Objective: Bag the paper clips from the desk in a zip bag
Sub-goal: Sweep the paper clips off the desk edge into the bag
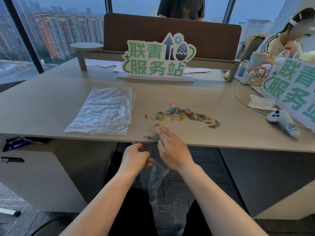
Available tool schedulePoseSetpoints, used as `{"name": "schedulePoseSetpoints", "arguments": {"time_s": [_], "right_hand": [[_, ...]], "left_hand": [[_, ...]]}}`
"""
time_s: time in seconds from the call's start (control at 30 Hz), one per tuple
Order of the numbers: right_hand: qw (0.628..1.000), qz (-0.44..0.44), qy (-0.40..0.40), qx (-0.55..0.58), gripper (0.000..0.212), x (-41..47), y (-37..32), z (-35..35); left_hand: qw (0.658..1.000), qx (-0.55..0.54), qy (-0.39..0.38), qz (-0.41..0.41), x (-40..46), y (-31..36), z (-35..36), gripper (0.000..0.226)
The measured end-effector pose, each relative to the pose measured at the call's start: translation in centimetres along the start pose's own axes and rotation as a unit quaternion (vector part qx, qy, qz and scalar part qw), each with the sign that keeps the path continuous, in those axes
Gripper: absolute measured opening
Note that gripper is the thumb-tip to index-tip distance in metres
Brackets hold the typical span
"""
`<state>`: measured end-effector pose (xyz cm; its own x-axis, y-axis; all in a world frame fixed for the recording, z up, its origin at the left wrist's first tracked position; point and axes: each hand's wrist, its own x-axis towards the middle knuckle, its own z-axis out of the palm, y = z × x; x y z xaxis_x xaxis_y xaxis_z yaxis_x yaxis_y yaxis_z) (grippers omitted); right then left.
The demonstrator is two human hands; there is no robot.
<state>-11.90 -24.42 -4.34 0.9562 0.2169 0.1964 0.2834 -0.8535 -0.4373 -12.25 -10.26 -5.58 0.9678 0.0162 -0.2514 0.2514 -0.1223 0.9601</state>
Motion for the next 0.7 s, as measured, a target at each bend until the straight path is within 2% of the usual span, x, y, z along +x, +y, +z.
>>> {"name": "schedulePoseSetpoints", "arguments": {"time_s": [0.13,0.33,0.5,0.63,0.7], "right_hand": [[0.998,-0.002,-0.057,-0.018,0.053,2.2,0.3,0.1],[0.993,-0.046,-0.096,-0.044,0.051,3.2,-0.4,1.0],[0.995,-0.068,-0.066,-0.04,0.05,1.8,-0.4,1.3],[0.995,-0.084,-0.037,-0.026,0.049,0.2,-0.5,1.2],[0.996,-0.087,-0.027,-0.019,0.049,-0.5,-0.6,1.2]], "left_hand": [[1.0,-0.004,0.0,-0.001,0.0,0.0,-0.2,0.053],[1.0,0.017,-0.004,-0.001,0.3,-0.2,-0.6,0.054],[1.0,0.016,-0.005,-0.003,0.4,-0.3,-0.8,0.052],[1.0,0.001,-0.009,0.001,-0.1,0.0,-0.8,0.042],[1.0,-0.003,-0.009,0.002,0.1,-0.3,-0.8,0.047]]}}
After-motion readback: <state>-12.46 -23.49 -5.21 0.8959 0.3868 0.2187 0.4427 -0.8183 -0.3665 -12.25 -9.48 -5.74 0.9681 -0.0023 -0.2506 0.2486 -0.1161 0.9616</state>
